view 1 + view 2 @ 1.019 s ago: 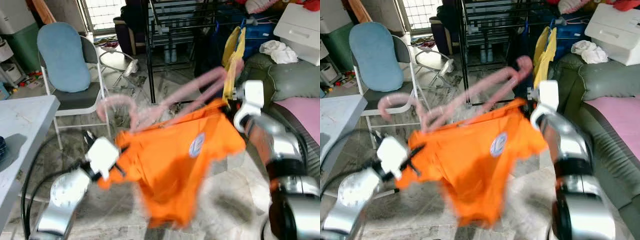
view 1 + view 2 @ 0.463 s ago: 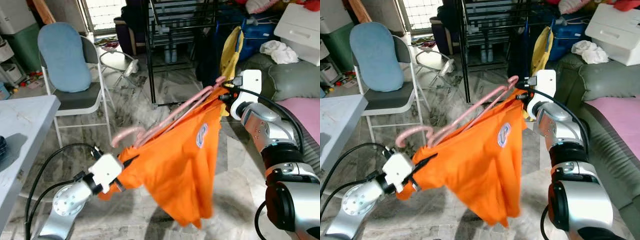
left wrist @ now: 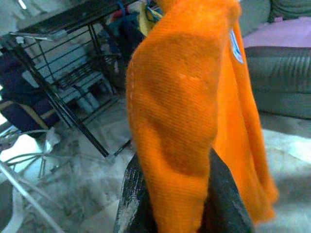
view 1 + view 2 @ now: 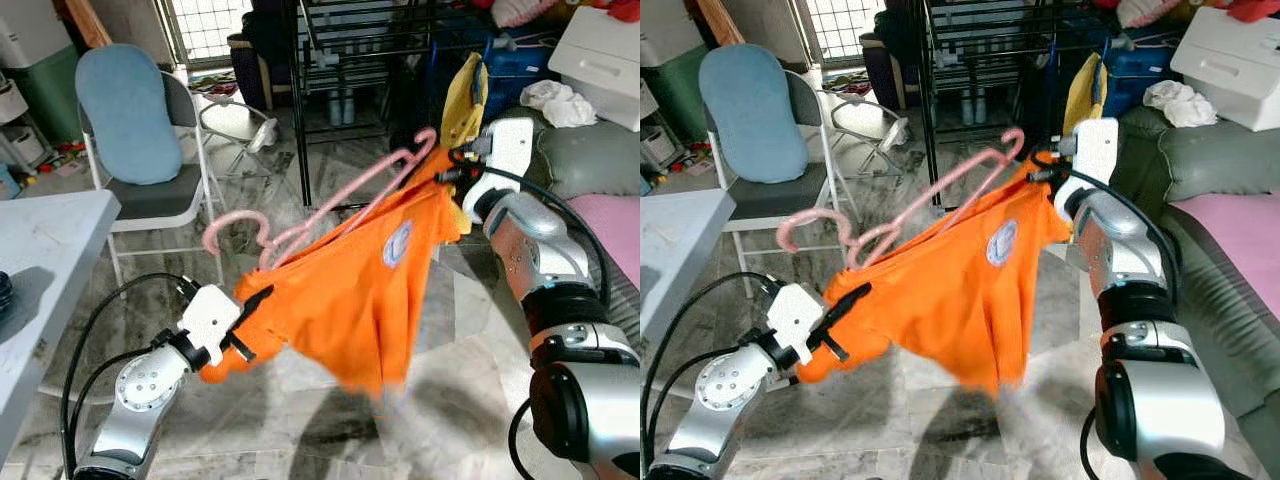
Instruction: Hang hanger
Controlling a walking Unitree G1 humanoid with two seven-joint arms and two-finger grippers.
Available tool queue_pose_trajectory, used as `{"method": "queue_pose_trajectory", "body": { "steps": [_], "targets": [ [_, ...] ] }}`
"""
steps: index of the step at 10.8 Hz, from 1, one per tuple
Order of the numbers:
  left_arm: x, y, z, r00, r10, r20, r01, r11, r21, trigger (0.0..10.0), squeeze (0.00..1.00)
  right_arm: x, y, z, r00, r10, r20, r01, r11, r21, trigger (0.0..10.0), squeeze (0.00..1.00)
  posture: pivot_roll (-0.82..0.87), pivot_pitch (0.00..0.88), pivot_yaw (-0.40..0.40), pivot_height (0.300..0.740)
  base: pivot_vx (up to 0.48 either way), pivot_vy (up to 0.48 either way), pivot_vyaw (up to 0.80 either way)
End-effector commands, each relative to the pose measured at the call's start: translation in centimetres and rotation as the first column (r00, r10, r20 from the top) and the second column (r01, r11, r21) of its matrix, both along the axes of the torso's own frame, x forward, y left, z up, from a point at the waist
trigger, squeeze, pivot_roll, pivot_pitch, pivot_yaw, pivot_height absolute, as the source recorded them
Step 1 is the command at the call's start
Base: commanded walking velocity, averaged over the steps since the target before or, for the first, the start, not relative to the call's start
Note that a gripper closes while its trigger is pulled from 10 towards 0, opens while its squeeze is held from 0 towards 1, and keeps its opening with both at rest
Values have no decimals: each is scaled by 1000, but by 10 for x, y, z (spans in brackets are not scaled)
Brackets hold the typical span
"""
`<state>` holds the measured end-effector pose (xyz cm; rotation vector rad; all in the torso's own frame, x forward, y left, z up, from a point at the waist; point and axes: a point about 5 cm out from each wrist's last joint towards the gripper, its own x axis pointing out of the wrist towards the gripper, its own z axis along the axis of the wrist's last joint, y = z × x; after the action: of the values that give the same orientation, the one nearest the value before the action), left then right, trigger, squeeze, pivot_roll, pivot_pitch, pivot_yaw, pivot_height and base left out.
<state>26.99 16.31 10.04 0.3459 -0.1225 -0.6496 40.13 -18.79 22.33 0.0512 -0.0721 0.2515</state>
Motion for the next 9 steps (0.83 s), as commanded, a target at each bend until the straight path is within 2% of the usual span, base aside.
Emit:
{"method": "queue_pose_trajectory", "body": {
  "steps": [1, 3, 5, 7, 9],
  "targets": [
    [-2, 19, -10, 997, 51, -65, -49, 998, 28, 0, 0, 1, -18, 36, 986, -95, 135, 87, 994, 66, 0, 0, -44, 0, 63, 740, 0, 0, 0],
    [-3, 17, -13, 997, -12, -81, 19, 996, 88, 0, 0, 2, -16, 38, 986, -93, 141, 86, 995, 56, 0, 0, -43, 0, 65, 740, 0, 0, 0],
    [-7, 16, -25, 987, -89, -136, 116, 973, 201, 0, 0, 3, -15, 43, 982, -94, 167, 86, 995, 52, 0, 0, -44, 0, 68, 740, 0, 0, 0],
    [-1, 26, -36, 979, -39, -201, 94, 957, 274, 0, 0, 3, -13, 43, 981, -88, 175, 84, 996, 33, 0, 0, -47, 0, 67, 740, 0, 0, 0],
    [8, 41, -46, 954, 99, -281, 1, 942, 335, 0, 0, 3, -10, 43, 979, -71, 190, 72, 997, -1, 0, 0, -48, 0, 68, 740, 0, 0, 0]
  ]
}}
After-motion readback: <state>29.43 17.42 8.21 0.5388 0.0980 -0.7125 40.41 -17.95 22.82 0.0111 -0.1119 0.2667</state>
